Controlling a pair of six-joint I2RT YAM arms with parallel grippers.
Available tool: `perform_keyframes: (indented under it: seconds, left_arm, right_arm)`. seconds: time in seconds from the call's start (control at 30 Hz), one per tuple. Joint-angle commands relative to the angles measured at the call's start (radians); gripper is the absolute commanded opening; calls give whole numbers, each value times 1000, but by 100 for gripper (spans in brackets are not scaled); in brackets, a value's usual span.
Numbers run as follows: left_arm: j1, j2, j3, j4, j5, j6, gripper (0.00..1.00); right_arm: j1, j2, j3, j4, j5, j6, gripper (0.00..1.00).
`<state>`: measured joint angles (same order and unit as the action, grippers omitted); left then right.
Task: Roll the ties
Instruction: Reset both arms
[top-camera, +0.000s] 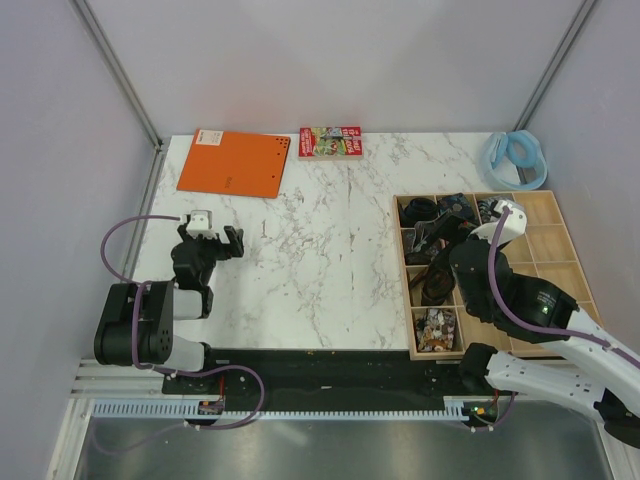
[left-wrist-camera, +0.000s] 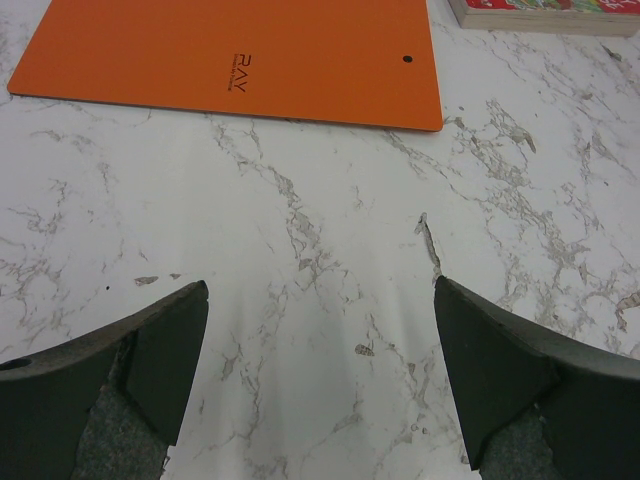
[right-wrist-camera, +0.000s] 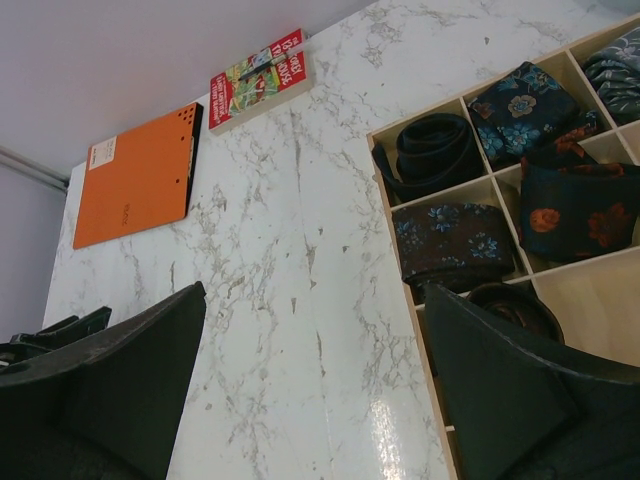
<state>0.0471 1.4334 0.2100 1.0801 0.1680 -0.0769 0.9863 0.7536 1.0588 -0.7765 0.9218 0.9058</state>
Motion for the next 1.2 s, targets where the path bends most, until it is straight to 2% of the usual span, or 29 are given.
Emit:
perform_keyframes:
  seconds: [0.0,1.17]
  left_arm:
    - [-1,-2,5,66,10,49,100]
    - [-1,-1,5,66,11,49,100]
  right_arm:
    - [5,-7,3,-3,15,10,98]
    - [5,0,-3,-21,19,34,98]
